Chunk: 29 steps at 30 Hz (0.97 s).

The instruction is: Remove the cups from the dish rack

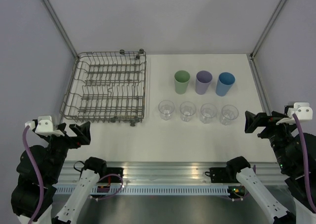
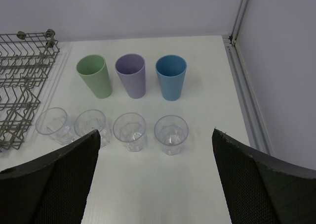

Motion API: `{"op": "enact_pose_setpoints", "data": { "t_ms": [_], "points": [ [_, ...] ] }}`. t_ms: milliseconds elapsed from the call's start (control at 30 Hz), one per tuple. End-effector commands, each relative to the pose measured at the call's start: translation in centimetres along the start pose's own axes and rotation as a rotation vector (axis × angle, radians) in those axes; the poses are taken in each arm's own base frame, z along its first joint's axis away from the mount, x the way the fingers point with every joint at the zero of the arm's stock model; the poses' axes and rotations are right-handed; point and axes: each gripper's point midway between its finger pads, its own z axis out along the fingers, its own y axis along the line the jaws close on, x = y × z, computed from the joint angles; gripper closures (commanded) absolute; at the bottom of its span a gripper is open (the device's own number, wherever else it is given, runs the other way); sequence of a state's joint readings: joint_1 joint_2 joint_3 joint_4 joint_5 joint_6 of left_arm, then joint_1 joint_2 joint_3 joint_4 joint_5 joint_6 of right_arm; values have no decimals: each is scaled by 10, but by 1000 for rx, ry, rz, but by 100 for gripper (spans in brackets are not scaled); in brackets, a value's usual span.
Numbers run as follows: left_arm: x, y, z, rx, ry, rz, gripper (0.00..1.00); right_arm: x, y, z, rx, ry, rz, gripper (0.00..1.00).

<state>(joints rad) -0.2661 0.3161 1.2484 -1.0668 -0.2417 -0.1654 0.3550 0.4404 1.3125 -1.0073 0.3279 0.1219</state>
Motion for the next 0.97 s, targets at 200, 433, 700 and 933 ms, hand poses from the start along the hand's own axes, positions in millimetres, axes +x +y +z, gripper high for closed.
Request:
{"op": "enact_pose_setpoints", "data": {
  "t_ms": [200, 433, 700, 933],
  "points": [
    [21, -5, 2, 45, 50, 29, 0, 10, -9, -7, 19, -3, -28, 2],
    [22, -5, 5, 41, 45, 28, 0, 13, -9, -4, 26, -2, -28, 2],
    [19, -8, 5, 58, 20, 25, 0, 21, -7, 1, 20, 16, -34, 2],
    [16, -7, 6, 53, 10, 28, 0, 24, -5, 4, 19, 32, -35, 2]
  ]
}}
